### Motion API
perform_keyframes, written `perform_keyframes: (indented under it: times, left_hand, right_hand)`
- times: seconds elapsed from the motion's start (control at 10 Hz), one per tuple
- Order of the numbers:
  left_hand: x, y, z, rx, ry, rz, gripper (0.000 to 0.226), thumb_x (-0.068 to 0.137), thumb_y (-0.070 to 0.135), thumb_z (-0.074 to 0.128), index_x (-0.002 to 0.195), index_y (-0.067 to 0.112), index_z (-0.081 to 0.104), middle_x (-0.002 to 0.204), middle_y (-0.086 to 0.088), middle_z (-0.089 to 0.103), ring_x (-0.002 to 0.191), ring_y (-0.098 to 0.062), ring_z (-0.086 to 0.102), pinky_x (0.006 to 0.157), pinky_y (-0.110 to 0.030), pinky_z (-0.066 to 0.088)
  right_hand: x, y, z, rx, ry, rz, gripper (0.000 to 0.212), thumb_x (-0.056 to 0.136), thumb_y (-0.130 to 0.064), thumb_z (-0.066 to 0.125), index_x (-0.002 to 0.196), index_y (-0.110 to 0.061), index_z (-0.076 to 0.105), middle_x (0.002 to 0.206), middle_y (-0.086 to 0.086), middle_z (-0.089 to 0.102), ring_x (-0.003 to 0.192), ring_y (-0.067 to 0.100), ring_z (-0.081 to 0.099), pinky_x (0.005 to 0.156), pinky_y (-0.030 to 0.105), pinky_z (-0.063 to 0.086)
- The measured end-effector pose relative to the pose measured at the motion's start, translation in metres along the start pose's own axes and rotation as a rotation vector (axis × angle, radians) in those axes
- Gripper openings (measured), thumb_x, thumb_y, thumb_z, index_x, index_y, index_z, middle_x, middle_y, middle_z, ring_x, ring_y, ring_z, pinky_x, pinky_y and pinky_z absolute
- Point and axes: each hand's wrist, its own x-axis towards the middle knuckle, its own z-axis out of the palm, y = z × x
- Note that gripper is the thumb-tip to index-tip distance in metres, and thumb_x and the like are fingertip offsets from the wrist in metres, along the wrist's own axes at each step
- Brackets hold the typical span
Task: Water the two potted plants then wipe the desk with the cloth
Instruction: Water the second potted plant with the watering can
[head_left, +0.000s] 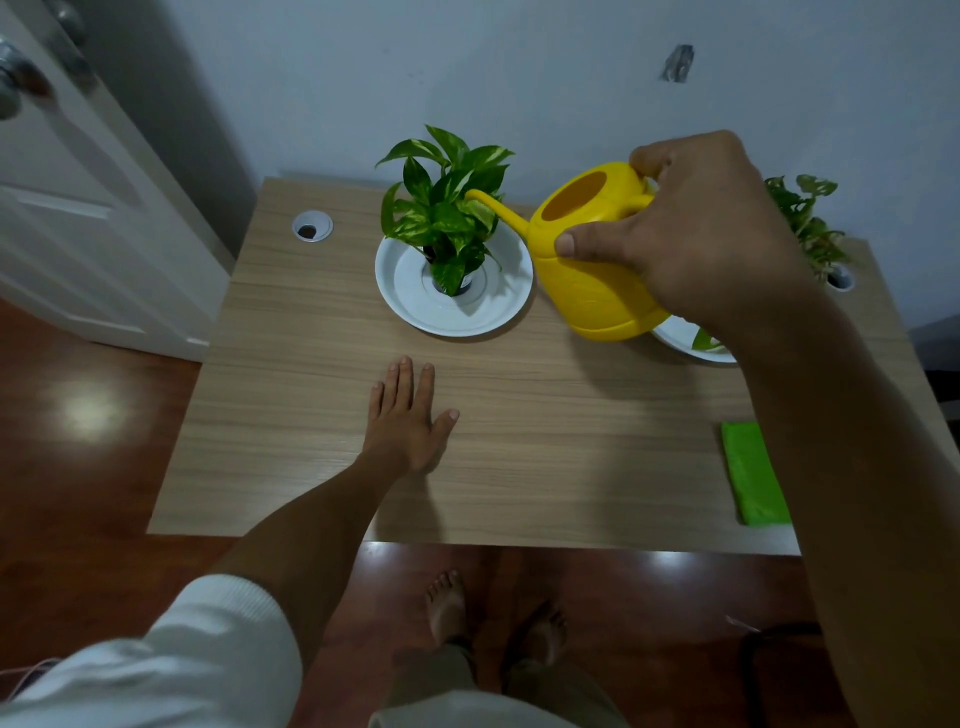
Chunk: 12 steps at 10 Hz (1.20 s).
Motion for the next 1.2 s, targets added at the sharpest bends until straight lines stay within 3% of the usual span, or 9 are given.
perform_keyframes:
  times: [0.5, 0.8, 1.0, 1.1, 1.2]
  left_hand:
    - [-0.0004, 0.0005, 0.0007, -0.006, 0.011, -0.004, 0.083, 0.102, 0.070, 0.019, 0.166, 0.028, -0.011, 0.172, -0.008, -0.023, 0.158, -0.022, -0.026, 0.128, -0.046, -0.015]
    - [-0.0010, 0.0008, 0.0001, -0.010, 0.005, -0.005, 0.083, 0.102, 0.070, 0.020, 0.166, 0.028, -0.011, 0.172, -0.008, -0.023, 0.159, -0.022, -0.026, 0.128, -0.047, -0.014]
    - [-0.0007, 0.0000, 0.0009, -0.004, 0.014, 0.008, 0.083, 0.102, 0.070, 0.018, 0.166, 0.027, -0.012, 0.172, -0.009, -0.023, 0.158, -0.023, -0.027, 0.128, -0.047, -0.014]
    - [-0.0006, -0.0007, 0.0011, 0.001, 0.009, 0.006, 0.083, 0.101, 0.071, 0.017, 0.166, 0.027, -0.013, 0.172, -0.009, -0.025, 0.157, -0.022, -0.028, 0.128, -0.046, -0.015]
    - [-0.0004, -0.0005, 0.0013, -0.003, 0.004, -0.002, 0.083, 0.101, 0.071, 0.018, 0.166, 0.028, -0.013, 0.172, -0.008, -0.025, 0.158, -0.022, -0.028, 0.128, -0.046, -0.015]
  right_hand:
    - [0.0073, -0.0022, 0.0018, 0.015, 0.060, 0.001, 0.081, 0.067, -0.054, 0.088, 0.124, -0.002, 0.062, 0.126, 0.017, 0.063, 0.112, 0.032, 0.061, 0.088, 0.043, 0.049]
    - [-0.0011, -0.0042, 0.0041, 0.005, -0.037, -0.009, 0.083, 0.065, -0.052, 0.090, 0.128, -0.005, 0.063, 0.129, 0.017, 0.064, 0.118, 0.031, 0.060, 0.098, 0.046, 0.050]
    - [0.0009, 0.0032, 0.0004, -0.049, -0.043, 0.011, 0.074, 0.064, -0.052, 0.090, 0.114, -0.003, 0.067, 0.111, 0.019, 0.067, 0.103, 0.032, 0.064, 0.085, 0.045, 0.053]
    - [0.0016, 0.0022, -0.0007, -0.063, -0.013, 0.012, 0.083, 0.064, -0.051, 0.091, 0.125, -0.003, 0.063, 0.125, 0.019, 0.065, 0.112, 0.033, 0.062, 0.092, 0.045, 0.051]
    - [0.0030, 0.0013, -0.0005, -0.059, -0.013, 0.015, 0.085, 0.063, -0.052, 0.091, 0.128, -0.006, 0.061, 0.129, 0.017, 0.063, 0.114, 0.031, 0.060, 0.089, 0.040, 0.048]
